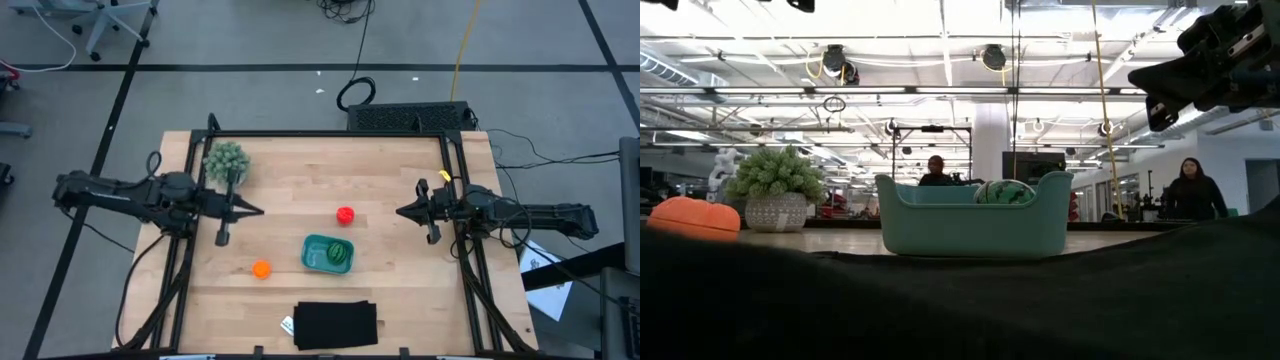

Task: Pick and placing Produce into tupperware
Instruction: Put the apple into the bin

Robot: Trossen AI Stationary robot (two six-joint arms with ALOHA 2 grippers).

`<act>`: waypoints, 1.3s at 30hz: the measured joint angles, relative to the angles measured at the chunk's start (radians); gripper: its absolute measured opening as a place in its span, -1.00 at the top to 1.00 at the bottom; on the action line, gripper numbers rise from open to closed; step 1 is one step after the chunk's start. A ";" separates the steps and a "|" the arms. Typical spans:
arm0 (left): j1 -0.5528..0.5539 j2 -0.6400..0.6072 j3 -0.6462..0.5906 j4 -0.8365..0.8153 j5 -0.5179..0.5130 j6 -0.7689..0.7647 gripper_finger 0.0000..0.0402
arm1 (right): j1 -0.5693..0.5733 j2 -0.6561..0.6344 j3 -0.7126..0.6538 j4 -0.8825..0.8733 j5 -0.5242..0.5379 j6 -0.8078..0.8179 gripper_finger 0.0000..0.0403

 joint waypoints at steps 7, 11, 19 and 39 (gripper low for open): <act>0.000 -0.054 -0.097 -0.026 -0.086 0.025 1.00 | 0.000 -0.001 0.000 0.012 0.000 0.000 1.00; 0.006 -0.086 -0.147 -0.029 -0.070 0.030 1.00 | 0.000 0.000 0.000 0.006 0.000 0.027 1.00; 0.043 -0.173 -0.205 -0.073 -0.005 -0.040 1.00 | 0.000 0.000 0.000 0.018 -0.003 0.026 1.00; 0.053 -0.255 -0.494 0.229 0.219 -0.191 1.00 | 0.000 0.000 0.000 0.062 -0.001 -0.006 1.00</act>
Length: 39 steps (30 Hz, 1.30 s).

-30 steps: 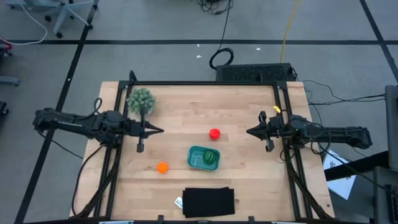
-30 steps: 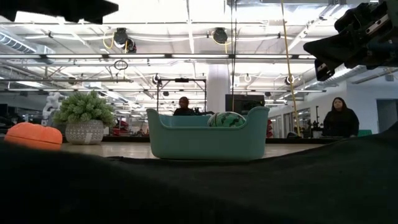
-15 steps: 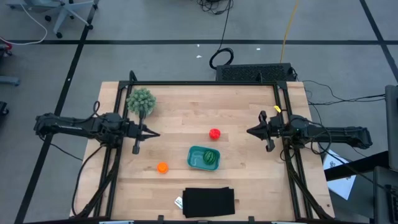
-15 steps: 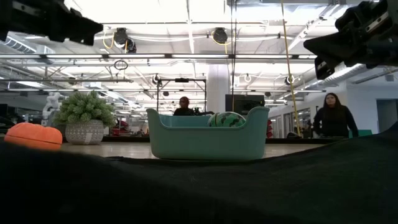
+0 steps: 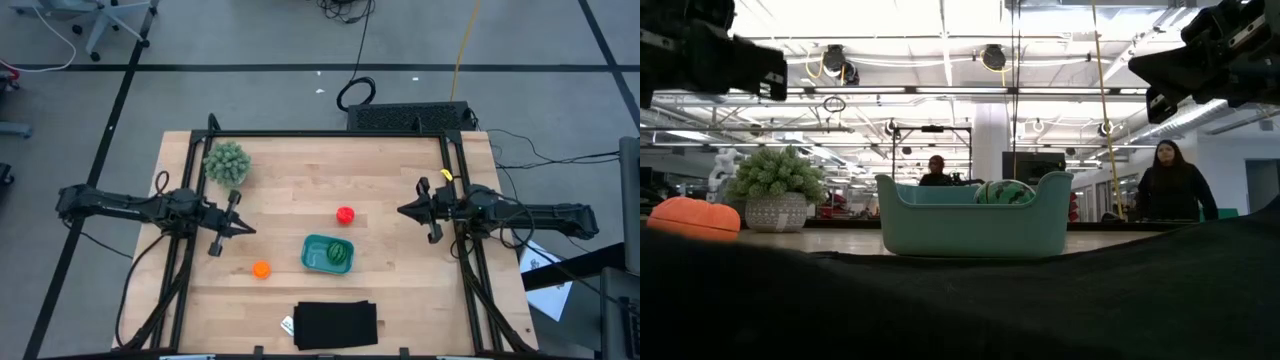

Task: Pick and placing Produce into tupperware
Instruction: Put the apple into the bin

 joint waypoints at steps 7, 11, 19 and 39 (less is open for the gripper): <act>0.033 0.001 -0.043 0.063 0.000 -0.010 1.00 | 0.000 0.011 -0.001 0.028 0.076 -0.038 1.00; 0.045 0.002 -0.043 0.075 -0.016 -0.010 1.00 | -0.001 0.041 -0.001 0.089 0.167 -0.038 1.00; 0.058 0.002 -0.043 0.075 -0.018 -0.004 1.00 | 0.000 0.155 0.062 0.128 0.162 -0.040 1.00; 0.092 0.003 -0.043 0.074 -0.026 0.032 0.99 | -0.132 0.644 0.582 -0.017 0.048 -0.094 1.00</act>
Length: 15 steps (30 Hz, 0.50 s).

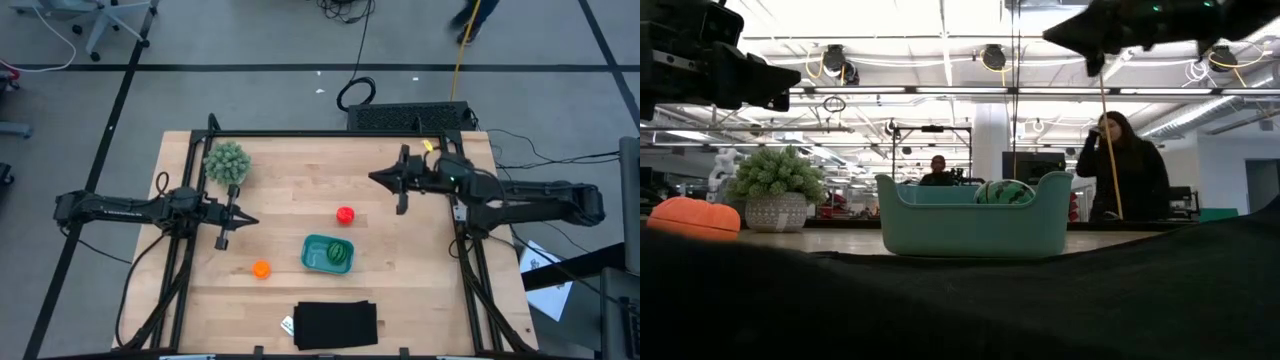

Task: Pick and placing Produce into tupperware
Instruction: Put the apple into the bin

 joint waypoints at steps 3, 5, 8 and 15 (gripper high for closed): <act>-0.001 0.000 0.000 -0.001 0.000 0.000 1.00 | -0.022 0.058 0.066 -0.012 -0.054 0.000 1.00; -0.001 0.000 0.000 -0.006 0.000 0.000 1.00 | -0.034 0.093 0.107 -0.013 -0.081 -0.002 1.00; -0.001 0.000 0.000 -0.006 -0.001 0.004 0.99 | -0.049 0.144 0.167 -0.042 -0.101 -0.007 1.00; -0.001 0.000 0.000 -0.006 -0.008 0.046 0.99 | -0.057 0.269 0.376 -0.260 -0.103 -0.067 1.00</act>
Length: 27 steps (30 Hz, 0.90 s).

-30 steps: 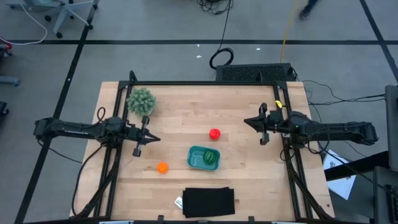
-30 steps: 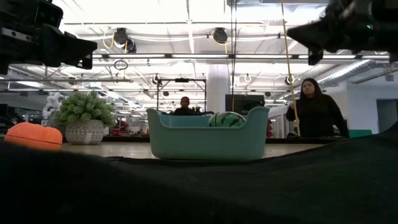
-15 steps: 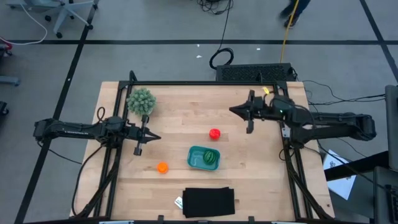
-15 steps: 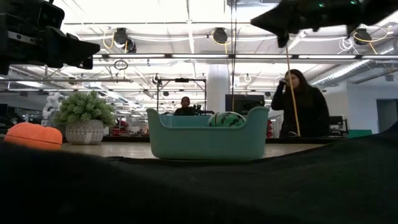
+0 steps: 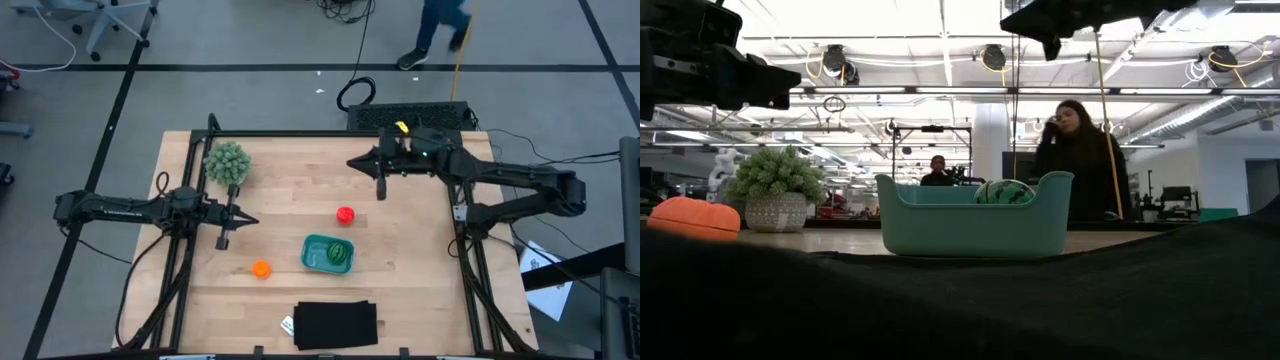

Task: Pick and placing Produce into tupperware
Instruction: Put the apple into the bin

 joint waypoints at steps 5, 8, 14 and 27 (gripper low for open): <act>0.000 0.000 0.000 -0.018 -0.018 -0.002 1.00 | 0.000 0.070 0.178 -0.254 0.000 -0.019 1.00; 0.000 0.000 0.000 -0.027 -0.018 -0.001 1.00 | 0.000 0.105 0.266 -0.378 0.000 -0.027 1.00; 0.000 0.000 0.000 -0.029 -0.020 0.000 0.99 | -0.012 0.158 0.395 -0.577 0.000 -0.028 1.00; 0.000 0.000 0.000 -0.029 -0.035 0.001 1.00 | -0.023 0.377 0.653 -0.976 0.000 -0.016 1.00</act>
